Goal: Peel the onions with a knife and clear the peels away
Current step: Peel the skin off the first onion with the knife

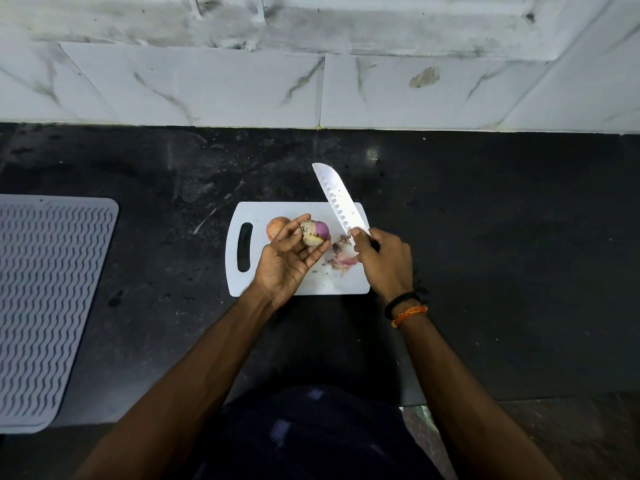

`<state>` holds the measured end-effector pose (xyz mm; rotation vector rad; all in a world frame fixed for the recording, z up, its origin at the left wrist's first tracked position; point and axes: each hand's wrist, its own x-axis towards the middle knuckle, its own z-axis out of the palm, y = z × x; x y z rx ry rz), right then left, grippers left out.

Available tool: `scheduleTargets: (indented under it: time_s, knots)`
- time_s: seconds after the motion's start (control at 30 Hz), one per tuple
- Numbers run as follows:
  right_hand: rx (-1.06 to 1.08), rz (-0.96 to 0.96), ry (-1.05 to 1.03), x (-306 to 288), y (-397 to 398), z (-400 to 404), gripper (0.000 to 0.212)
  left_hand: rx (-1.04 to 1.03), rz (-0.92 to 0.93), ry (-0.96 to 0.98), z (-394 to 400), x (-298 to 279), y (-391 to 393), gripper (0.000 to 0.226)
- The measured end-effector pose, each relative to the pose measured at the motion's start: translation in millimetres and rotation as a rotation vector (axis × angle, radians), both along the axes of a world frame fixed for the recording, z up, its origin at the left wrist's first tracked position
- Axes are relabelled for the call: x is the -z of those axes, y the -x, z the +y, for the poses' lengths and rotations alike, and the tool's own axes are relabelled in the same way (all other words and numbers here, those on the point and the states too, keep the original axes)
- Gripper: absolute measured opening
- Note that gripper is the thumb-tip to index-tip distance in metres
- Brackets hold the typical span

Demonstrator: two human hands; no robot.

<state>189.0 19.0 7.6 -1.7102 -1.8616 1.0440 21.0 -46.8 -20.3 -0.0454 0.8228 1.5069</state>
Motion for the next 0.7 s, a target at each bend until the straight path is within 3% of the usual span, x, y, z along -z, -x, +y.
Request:
scheduleTargets:
  time_s: [0.2, 0.4, 0.6, 0.7]
  knots:
    - [0.014, -0.112, -0.048, -0.7, -1.1, 0.1, 0.031, 0.006, 0.000, 0.020, -0.3, -4.2, 0.7, 0.041]
    - [-0.057, -0.118, 0.039, -0.6, -2.4, 2.1, 0.035, 0.024, 0.151, 0.021, 1.5, -9.0, -5.2, 0.054]
    - [-0.063, -0.056, 0.095, -3.8, -2.4, 4.7, 0.014, 0.062, 0.063, 0.033, 1.0, -13.1, -2.2, 0.025]
    - [0.013, -0.039, 0.121, -6.4, 0.6, 6.0, 0.023, 0.085, 0.066, 0.068, 0.2, -14.4, -0.9, 0.042]
